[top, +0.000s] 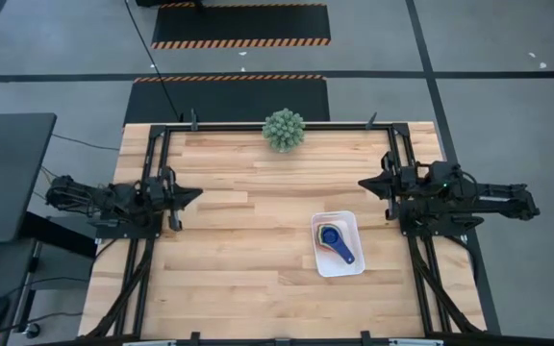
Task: Nest measuring cups in basket
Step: Return to Home Position
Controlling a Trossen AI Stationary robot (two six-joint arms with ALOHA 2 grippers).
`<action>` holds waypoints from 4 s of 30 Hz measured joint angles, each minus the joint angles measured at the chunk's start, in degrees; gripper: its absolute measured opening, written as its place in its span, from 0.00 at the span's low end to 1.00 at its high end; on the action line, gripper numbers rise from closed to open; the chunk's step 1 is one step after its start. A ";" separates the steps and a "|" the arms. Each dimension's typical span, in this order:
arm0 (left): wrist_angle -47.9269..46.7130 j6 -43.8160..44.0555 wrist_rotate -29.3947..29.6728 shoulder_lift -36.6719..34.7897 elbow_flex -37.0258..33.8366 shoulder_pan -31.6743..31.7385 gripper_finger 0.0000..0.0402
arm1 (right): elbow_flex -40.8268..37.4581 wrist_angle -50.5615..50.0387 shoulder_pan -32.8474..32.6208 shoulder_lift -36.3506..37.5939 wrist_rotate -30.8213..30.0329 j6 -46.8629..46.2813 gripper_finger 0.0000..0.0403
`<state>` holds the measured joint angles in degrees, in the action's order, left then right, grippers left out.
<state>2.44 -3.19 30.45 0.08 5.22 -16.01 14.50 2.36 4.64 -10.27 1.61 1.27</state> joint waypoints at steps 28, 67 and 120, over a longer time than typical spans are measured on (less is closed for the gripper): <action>5.32 -3.21 -2.09 0.13 -4.77 -4.15 0.01 | -14.12 3.58 0.04 9.79 -1.99 -12.92 0.01; 5.44 0.57 -2.20 0.28 -4.84 -4.85 0.04 | -14.12 4.43 0.04 9.80 -1.97 -13.59 0.04; 5.46 0.64 -2.22 0.28 -4.86 -4.85 0.04 | -14.12 4.41 0.04 9.80 -1.95 -13.57 0.05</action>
<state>7.90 -2.55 28.23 0.36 0.36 -20.86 0.38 6.76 4.69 -0.47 -0.34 -12.29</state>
